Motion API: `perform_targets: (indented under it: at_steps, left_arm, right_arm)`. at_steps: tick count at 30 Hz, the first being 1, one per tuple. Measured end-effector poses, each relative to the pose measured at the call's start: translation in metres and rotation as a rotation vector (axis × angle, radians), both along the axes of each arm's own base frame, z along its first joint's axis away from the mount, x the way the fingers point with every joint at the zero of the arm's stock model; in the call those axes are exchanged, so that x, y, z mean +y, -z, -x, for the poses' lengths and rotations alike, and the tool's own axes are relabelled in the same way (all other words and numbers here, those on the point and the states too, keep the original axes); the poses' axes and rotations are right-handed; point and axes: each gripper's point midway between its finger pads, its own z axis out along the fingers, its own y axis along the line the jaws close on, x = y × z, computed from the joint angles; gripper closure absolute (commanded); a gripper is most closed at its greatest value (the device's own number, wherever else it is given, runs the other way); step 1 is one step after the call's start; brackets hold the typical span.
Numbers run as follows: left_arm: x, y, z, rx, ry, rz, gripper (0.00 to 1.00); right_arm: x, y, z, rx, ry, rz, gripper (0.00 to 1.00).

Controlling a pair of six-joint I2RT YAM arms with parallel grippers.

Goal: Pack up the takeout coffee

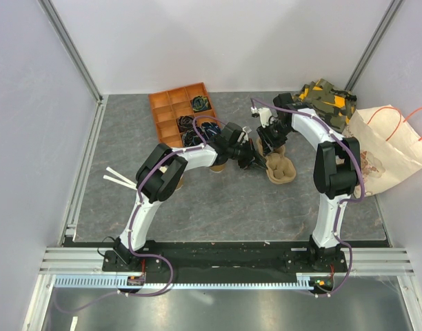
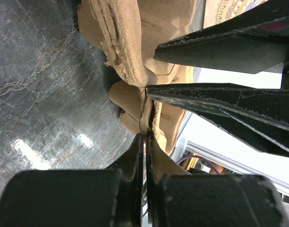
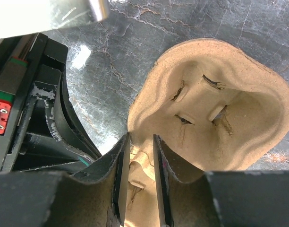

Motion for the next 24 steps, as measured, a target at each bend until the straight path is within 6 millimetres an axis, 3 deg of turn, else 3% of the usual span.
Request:
perform_targets:
  at_steps: [9,12,13,24]
  left_arm:
    - [-0.0004,-0.0001,0.0001,-0.002,0.0,0.001,0.98]
    - [-0.0004,0.0001,-0.0001,-0.002,0.0,0.0,0.98]
    - [-0.0003,0.0001,0.0,-0.002,0.0,0.0,0.98]
    - [-0.0004,0.0,-0.0001,-0.003,0.0,0.001,0.98]
  right_arm:
    - [-0.0002,0.0011,0.0017,0.013,-0.005,-0.009,0.79]
    - [0.0012,0.0023,0.0025,0.022,-0.009,-0.017,0.89]
    - [0.0011,0.0021,0.0023,0.02,-0.011,-0.018,0.99]
    - [-0.0027,-0.0013,0.0024,0.022,-0.021,-0.019,1.0]
